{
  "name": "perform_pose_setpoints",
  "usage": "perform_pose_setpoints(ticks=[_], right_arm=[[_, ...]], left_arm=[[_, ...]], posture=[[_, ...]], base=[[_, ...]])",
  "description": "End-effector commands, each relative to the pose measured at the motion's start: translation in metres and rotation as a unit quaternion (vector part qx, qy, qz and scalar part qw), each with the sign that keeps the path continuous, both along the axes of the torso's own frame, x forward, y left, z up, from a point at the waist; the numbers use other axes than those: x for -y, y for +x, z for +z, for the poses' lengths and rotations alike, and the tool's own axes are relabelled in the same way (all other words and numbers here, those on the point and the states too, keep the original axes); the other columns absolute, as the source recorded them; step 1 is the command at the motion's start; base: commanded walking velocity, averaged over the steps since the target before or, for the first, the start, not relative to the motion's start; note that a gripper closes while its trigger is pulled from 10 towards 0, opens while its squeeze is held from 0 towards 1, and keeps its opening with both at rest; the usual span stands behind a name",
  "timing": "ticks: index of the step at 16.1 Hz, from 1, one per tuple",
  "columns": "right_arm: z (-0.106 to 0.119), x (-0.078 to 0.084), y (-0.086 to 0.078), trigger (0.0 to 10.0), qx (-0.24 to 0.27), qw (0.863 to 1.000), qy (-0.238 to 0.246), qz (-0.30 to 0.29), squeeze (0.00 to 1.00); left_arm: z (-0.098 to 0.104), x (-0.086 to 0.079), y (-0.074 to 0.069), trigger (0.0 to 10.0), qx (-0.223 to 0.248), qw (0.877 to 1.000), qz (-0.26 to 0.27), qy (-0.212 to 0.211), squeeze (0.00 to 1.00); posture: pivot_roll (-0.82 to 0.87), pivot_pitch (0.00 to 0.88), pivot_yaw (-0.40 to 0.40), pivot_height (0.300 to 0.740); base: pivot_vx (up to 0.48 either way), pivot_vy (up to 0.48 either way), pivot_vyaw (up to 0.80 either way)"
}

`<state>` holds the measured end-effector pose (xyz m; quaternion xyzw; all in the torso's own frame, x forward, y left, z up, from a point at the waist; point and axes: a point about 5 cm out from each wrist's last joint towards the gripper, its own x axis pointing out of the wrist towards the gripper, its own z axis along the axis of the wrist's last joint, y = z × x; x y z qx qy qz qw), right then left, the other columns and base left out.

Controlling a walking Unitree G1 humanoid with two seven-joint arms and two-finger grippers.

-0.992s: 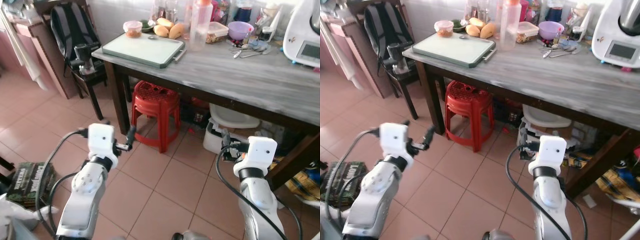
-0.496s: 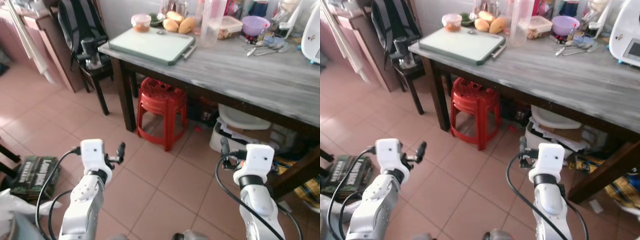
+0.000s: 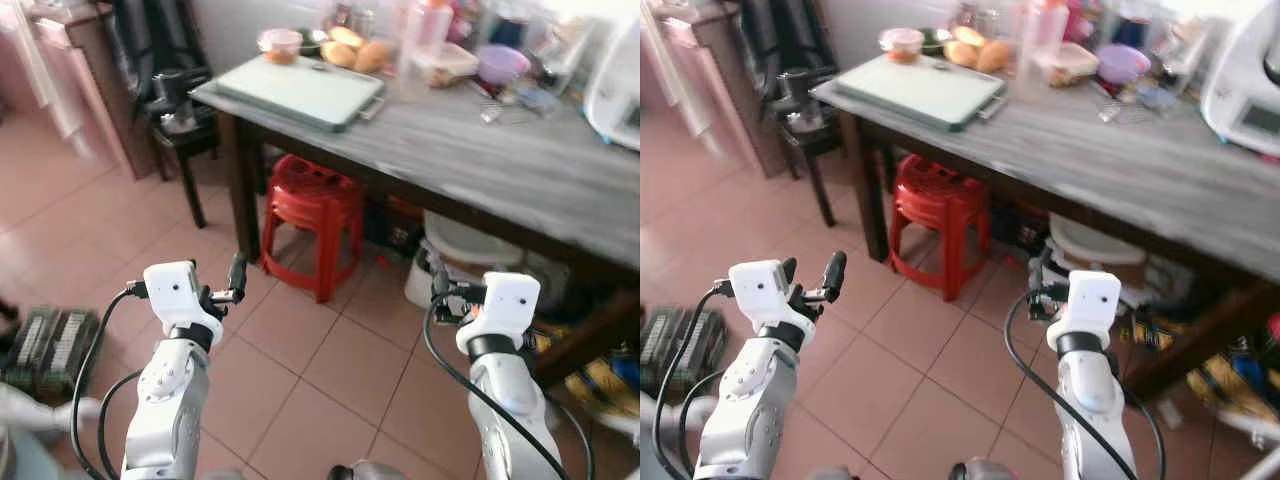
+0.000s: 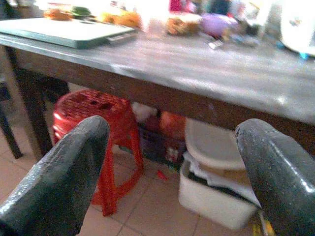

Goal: Setting the table

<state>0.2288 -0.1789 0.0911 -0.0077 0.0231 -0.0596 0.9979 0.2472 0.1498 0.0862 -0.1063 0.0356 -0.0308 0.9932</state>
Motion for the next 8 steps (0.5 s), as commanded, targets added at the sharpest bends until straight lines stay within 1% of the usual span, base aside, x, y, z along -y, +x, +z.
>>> perform_pose_setpoints(ticks=[1,2,4,6,8], right_arm=[[0.0,0.0044,-0.0036,10.0,-0.004,1.0,-0.001,-0.011,0.0],[-0.0012,0.0052,-0.0042,10.0,-0.006,1.0,0.002,-0.014,0.0],[-0.0034,0.0085,-0.0046,10.0,-0.013,0.999,0.009,-0.029,0.0],[-0.0049,0.0085,-0.006,10.0,-0.016,0.999,0.014,-0.035,0.0],[-0.0053,0.0062,-0.0072,10.0,-0.016,0.999,0.016,-0.038,0.0]], left_arm=[[0.0025,0.006,0.0041,10.0,-0.002,1.0,-0.016,0.018,0.0],[0.001,0.0078,0.0045,10.0,-0.011,0.999,-0.023,0.026,0.0],[0.0043,0.0116,0.0041,10.0,0.003,0.997,-0.069,0.02,0.0],[0.0073,0.0109,0.0058,10.0,0.005,0.998,-0.064,0.017,0.0],[0.01,0.0127,0.0071,10.0,0.009,0.997,-0.075,0.016,0.0]], posture=[[-0.05,0.0,-0.025,0.74],[-0.05,0.0,-0.022,0.74],[-0.05,0.0,-0.016,0.74],[-0.05,0.0,-0.006,0.74],[-0.05,0.0,0.009,0.74]], base=[[0.0,0.0,-0.8],[0.0,0.0,-0.8],[0.0,0.0,-0.8],[0.0,0.0,-0.8],[0.0,0.0,-0.8]])
